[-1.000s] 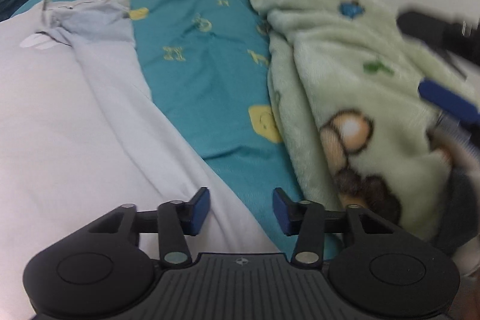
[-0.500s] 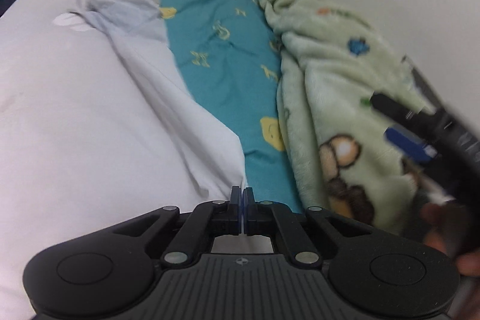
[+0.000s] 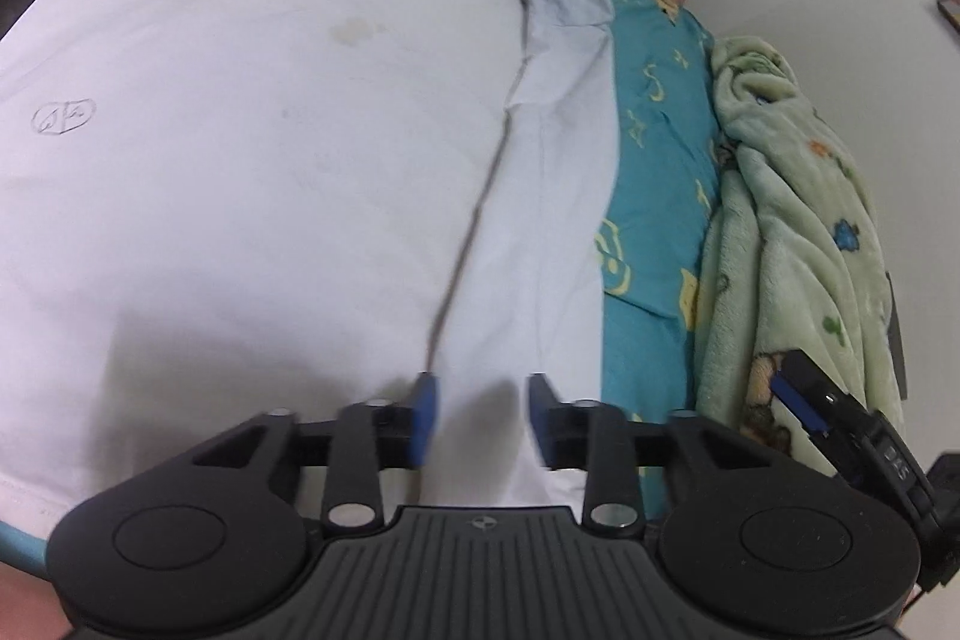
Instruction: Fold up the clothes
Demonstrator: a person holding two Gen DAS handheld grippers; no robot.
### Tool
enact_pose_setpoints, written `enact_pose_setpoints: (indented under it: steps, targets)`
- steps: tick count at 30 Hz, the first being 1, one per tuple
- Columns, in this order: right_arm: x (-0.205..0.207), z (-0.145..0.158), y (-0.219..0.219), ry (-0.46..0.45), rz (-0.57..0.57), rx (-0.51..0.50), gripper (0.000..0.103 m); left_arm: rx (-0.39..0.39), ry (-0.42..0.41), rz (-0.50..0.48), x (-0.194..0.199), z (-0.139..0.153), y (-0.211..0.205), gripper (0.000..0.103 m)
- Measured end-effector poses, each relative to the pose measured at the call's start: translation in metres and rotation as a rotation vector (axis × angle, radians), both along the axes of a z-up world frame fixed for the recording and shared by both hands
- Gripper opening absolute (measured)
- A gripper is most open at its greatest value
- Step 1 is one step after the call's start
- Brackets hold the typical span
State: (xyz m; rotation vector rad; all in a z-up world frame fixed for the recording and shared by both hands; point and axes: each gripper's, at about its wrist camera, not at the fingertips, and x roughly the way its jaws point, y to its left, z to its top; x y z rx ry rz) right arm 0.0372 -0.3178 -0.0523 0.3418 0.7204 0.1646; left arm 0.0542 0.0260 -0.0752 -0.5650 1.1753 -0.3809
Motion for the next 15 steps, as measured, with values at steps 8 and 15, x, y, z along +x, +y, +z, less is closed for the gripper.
enact_pose_setpoints:
  steps: [8,15]
  targets:
    - [0.011,-0.007,0.009,0.042,0.037,-0.004,0.075,0.256,-0.116,-0.134,-0.012,-0.006,-0.042,0.047]
    - [0.014,-0.007,0.022,0.043,0.105,-0.011,0.075,0.304,-0.101,-0.187,-0.024,-0.010,-0.050,0.002]
